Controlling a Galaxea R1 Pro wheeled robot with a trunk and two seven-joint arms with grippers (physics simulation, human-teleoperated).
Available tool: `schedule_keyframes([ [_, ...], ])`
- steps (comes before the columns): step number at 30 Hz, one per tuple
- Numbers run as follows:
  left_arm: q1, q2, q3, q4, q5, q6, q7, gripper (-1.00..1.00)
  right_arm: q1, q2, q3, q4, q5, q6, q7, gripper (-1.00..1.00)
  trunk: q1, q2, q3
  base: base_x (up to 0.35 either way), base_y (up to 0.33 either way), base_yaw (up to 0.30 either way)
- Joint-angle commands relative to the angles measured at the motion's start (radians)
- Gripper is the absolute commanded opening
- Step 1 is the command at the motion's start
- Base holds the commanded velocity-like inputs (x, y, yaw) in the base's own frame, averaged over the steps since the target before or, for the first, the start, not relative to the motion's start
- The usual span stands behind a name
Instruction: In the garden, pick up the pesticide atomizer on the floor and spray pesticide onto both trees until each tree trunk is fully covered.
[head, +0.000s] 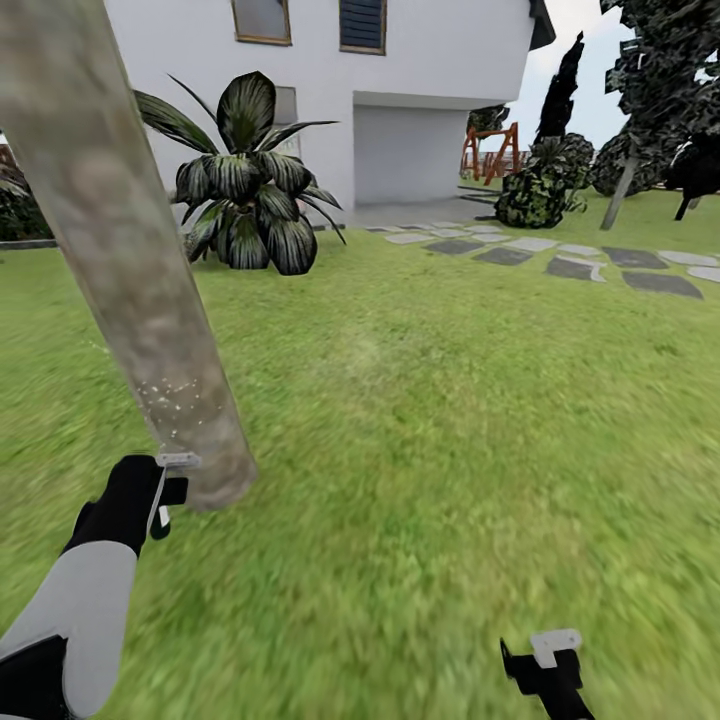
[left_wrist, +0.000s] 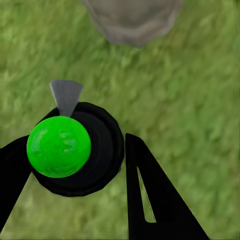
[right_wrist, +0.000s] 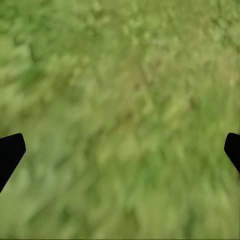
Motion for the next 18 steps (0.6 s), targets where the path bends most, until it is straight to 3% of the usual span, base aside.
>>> schedule_keyframes([
  [1, 0.001, -0.001, 0.003, -0.003, -0.011, -0.005, -0.009, -1.0, -0.001, 0.0, -0.008, 0.001, 0.011, -0.003, -0.002, 1.0, 0.0, 0.0, -0.001, 0.167, -0.235, 0.051],
  [6, 0.001, 0.001, 0.005, -0.004, -0.014, -0.01, -0.008, -1.0, -0.001, 0.0, -0.008, 0.001, 0.011, -0.003, -0.002, 1.0, 0.0, 0.0, -0.001, 0.162, -0.238, 0.038],
  [18, 0.002, -0.001, 0.003, -0.003, -0.016, -0.015, -0.008, -1.0, -0.001, 0.006, -0.009, 0.001, 0.011, -0.003, -0.002, 1.0, 0.0, 0.0, -0.001, 0.139, -0.25, 0.263],
])
